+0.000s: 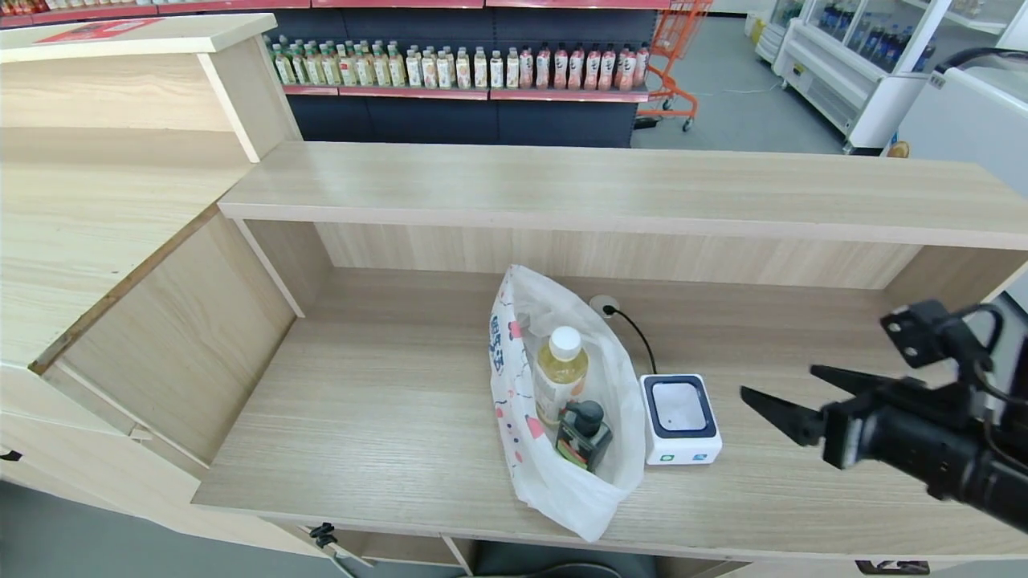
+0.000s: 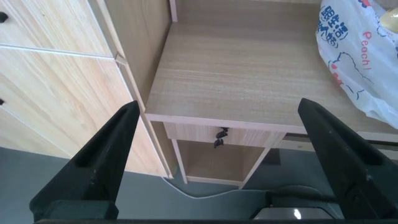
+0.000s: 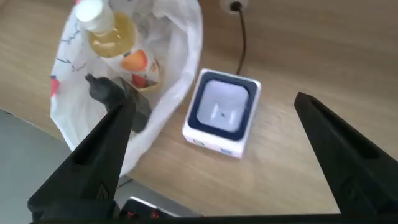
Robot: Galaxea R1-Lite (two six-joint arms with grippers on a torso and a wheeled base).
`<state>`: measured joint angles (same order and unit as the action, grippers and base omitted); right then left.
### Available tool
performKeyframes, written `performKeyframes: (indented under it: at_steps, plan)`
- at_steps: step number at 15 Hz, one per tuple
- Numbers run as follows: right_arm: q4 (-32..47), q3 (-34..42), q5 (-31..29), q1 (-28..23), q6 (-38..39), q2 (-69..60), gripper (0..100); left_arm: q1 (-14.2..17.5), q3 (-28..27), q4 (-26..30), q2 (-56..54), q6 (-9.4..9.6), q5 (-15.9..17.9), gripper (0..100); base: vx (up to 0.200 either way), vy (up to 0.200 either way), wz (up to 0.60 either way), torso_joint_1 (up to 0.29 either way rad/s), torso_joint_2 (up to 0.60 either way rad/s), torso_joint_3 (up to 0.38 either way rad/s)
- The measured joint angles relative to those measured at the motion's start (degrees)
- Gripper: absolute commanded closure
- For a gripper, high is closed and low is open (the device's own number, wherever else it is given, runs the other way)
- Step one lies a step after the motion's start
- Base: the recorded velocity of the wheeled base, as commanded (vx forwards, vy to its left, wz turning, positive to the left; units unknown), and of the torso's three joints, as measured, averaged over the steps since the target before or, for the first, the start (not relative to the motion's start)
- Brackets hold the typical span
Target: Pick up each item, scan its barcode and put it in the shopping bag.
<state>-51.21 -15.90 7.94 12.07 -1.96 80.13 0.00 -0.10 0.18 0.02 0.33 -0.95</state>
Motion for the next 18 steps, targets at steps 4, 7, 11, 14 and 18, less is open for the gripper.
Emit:
performKeyframes:
  at_steps: [4, 7, 11, 14, 18]
  plan:
    - [12.19, 11.54, -4.55, -3.73, 1.21, -22.36, 0, 0.0, 0.0, 0.0, 0.0, 0.0, 0.0, 0, 0.0, 0.0, 0.0, 0.0, 0.0, 0.0]
    - [30.79, 14.21, -5.95, -6.06, 1.69, -42.05, 0, 0.0, 0.0, 0.0, 0.0, 0.02, 0.0, 0, 0.0, 0.0, 0.0, 0.0, 0.0, 0.0]
    - [46.2, 15.48, -4.39, -8.98, -0.27, -65.04, 0, 0.0, 0.0, 0.0, 0.0, 0.0, 0.0, 0, 0.0, 0.0, 0.0, 0.0, 0.0, 0.0]
    - [50.35, 15.85, -2.74, -11.8, -4.55, -75.58, 0, 0.0, 0.0, 0.0, 0.0, 0.02, 0.0, 0, 0.0, 0.0, 0.0, 0.0, 0.0, 0.0]
    - [51.05, 15.87, -5.8, -12.29, -2.27, -79.56, 0, 0.0, 0.0, 0.0, 0.0, 0.02, 0.0, 0, 0.0, 0.0, 0.0, 0.0, 0.0, 0.0]
